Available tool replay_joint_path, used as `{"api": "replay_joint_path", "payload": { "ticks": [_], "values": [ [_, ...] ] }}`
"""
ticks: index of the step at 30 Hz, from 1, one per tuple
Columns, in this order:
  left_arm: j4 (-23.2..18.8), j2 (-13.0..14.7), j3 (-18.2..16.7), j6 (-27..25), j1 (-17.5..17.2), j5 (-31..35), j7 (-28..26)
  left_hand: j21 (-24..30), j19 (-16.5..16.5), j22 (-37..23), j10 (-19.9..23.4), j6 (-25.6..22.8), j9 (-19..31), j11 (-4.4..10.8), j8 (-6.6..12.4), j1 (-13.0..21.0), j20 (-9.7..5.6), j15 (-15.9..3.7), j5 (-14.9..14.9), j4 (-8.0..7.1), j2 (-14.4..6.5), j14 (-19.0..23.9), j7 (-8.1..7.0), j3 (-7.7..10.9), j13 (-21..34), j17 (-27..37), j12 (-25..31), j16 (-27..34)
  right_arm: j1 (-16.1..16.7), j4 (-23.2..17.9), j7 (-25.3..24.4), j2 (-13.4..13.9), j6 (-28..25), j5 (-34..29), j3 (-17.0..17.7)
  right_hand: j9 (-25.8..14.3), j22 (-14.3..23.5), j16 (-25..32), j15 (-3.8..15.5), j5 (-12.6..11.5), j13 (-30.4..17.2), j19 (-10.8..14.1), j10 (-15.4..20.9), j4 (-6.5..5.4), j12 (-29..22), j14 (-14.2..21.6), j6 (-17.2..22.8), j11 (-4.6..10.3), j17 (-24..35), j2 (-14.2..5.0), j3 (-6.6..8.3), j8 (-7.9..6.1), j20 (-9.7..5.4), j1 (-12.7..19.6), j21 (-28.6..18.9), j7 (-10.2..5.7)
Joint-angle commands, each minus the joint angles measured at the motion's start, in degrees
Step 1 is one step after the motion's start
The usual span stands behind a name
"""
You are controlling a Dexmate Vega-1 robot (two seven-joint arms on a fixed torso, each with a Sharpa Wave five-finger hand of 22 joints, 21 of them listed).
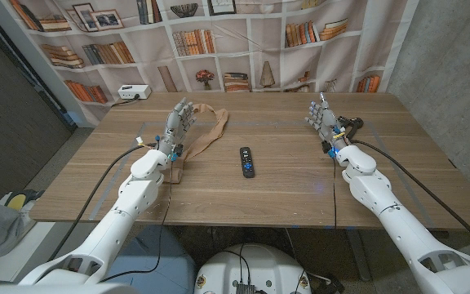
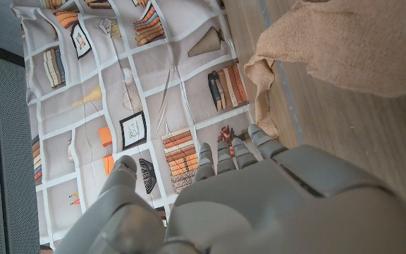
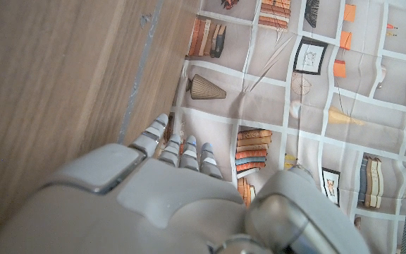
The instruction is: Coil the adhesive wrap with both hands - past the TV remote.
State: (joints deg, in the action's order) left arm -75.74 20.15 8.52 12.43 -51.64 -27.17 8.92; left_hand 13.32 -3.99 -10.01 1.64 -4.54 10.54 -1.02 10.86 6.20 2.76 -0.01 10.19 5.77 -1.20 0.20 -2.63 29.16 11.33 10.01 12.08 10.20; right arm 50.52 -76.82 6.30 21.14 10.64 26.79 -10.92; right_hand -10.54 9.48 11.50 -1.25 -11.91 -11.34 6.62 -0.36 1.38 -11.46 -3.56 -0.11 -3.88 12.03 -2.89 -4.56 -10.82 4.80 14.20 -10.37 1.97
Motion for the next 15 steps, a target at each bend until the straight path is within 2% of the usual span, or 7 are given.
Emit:
{"api": "replay_joint_path", "payload": {
  "ticks": [1, 12, 15],
  "values": [
    [-4.0, -0.3, -1.8, 0.1, -2.4, 0.8, 1.0, -0.2, -0.6, -0.2, 0.7, -0.7, 0.2, -0.2, 0.23, 0.4, 0.14, 0.1, 0.2, 0.29, 0.0, -0.8, 0.2, 0.08, 0.2, 0.2, 0.4, 0.2, 1.0, -2.3, -1.1, 0.7, 0.0, -4.1, 0.0, -0.3, 0.3, 0.1, 0.16, -0.2, -0.2, 0.3, -0.1, 0.7, -0.2, -0.6, -0.5, -0.15, 0.1, -0.06, 0.17, -0.23, -0.1, 1.2, -0.4, 0.37],
    [-4.8, -0.1, -1.7, 0.4, -2.9, 1.0, 0.8, -0.4, -0.6, -0.2, 0.8, -0.9, 0.2, -0.29, 0.27, 0.3, 0.05, 0.17, 0.2, 0.34, 0.0, -0.9, 0.25, 0.0, 0.2, 0.2, 0.4, 0.2, 2.6, -5.6, -4.5, 2.2, -1.4, -6.4, -0.5, -0.3, 0.3, 0.0, -0.01, -0.1, -0.2, 0.0, -0.2, 2.03, -0.2, -0.8, -0.8, -0.54, 0.0, 0.03, 0.81, -0.4, 0.2, 3.4, -0.3, 0.5],
    [-4.8, -0.1, -1.6, 0.3, -2.9, 1.1, 0.7, -0.5, -0.6, -0.2, 0.9, -0.9, 0.2, -0.35, 0.26, 0.3, 0.09, 0.14, 0.2, 0.35, 0.0, -0.9, 0.29, -0.02, 0.2, 0.2, 0.4, 0.2, 3.0, -6.3, -5.1, 2.4, -1.3, -6.7, -0.6, -0.3, 0.2, 0.1, -0.13, -0.1, -0.2, 0.8, -0.2, 2.99, -0.2, -0.8, -0.9, -0.7, -0.1, 0.03, 1.32, -0.54, 0.17, 5.0, -0.6, 0.69]
  ]
}}
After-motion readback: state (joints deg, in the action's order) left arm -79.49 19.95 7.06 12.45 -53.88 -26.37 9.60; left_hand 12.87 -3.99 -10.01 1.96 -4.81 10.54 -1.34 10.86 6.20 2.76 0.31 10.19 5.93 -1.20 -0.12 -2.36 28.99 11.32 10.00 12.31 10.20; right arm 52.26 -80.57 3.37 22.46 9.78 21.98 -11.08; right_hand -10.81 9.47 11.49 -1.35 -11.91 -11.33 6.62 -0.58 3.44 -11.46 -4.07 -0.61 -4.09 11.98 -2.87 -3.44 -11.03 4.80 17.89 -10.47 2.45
